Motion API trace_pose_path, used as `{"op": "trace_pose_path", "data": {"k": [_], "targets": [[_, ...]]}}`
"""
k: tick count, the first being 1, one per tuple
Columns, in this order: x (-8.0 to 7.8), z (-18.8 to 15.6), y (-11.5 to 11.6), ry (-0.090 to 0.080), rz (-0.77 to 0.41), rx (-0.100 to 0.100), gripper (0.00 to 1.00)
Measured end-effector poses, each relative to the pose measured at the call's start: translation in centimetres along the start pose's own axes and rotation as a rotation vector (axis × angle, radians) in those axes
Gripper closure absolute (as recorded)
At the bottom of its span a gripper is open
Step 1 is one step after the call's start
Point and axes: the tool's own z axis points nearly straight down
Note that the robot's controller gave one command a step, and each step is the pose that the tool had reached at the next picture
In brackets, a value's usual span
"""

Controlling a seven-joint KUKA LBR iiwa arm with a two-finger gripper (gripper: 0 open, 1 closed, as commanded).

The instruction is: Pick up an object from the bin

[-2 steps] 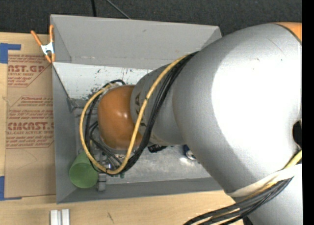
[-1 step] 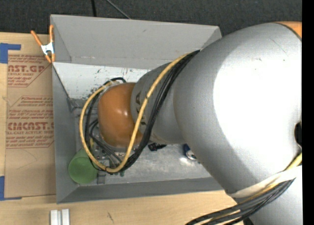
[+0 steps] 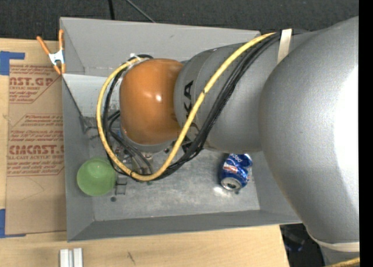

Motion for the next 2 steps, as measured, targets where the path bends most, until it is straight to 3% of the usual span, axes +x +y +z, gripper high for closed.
{"op": "trace_pose_path", "data": {"k": [1,2], "targets": [[-2.3,-6.0,-1.8,0.0,0.023,0.001,1.0],[0.5,4.5,-1.0,0.014,-0.494,0.003,1.0]]}}
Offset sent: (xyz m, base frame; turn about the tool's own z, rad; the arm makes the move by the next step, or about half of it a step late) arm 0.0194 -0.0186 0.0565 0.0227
